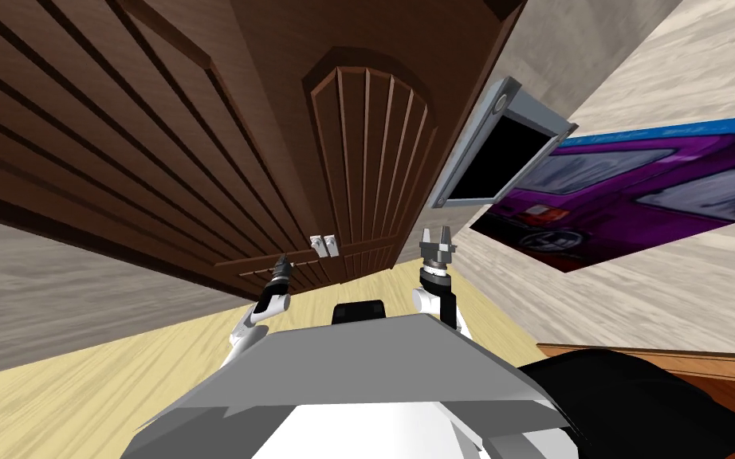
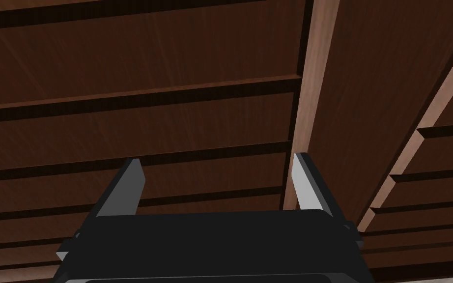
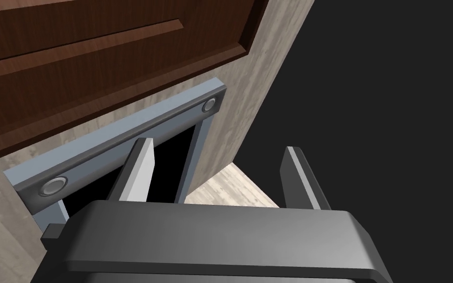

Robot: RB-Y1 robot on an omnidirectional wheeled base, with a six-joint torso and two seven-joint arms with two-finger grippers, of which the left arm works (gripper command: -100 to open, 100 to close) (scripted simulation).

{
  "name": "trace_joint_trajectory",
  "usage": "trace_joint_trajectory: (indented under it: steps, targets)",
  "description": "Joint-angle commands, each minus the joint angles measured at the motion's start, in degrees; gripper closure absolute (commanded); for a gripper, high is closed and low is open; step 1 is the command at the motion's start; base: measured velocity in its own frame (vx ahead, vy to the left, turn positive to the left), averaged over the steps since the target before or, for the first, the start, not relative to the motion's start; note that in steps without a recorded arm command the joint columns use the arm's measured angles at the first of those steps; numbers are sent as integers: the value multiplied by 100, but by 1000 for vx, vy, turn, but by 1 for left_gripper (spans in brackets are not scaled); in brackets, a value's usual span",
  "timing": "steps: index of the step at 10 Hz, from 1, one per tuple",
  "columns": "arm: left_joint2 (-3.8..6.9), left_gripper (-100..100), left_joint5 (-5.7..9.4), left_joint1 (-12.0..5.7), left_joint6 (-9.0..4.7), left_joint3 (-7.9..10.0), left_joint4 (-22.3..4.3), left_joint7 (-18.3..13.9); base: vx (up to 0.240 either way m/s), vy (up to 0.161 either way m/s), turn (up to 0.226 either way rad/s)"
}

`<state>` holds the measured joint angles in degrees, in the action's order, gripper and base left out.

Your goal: Pull the door open

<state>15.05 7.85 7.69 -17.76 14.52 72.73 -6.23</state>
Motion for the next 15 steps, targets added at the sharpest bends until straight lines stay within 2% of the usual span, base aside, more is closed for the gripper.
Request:
trace_joint_trajectory:
  steps: [1, 3, 4, 5, 6, 11, 12, 15]
  targets:
    - [-45, -100, -11, -104, -24, -118, 0, -10, 220, -43, -145]
    - [-166, -100, -41, -264, -40, -311, 59, -9, 211, -105, -210]
    - [-182, -100, -44, -285, -42, -336, 67, -8, 141, -110, -77]
    - [-185, -100, -42, -185, -14, -315, 166, -8, 64, -50, 0]
    - [-185, 100, -42, -185, -14, -315, 166, -8, 0, 0, 0]
    - [-185, 100, -42, -185, -14, -315, 166, -8, -13, 7, -9]
    - [-91, 100, -18, -45, 1, -179, 103, -18, -142, 80, 116]
    - [25, 100, 9, 92, 5, -43, 54, -39, -199, 78, 133]
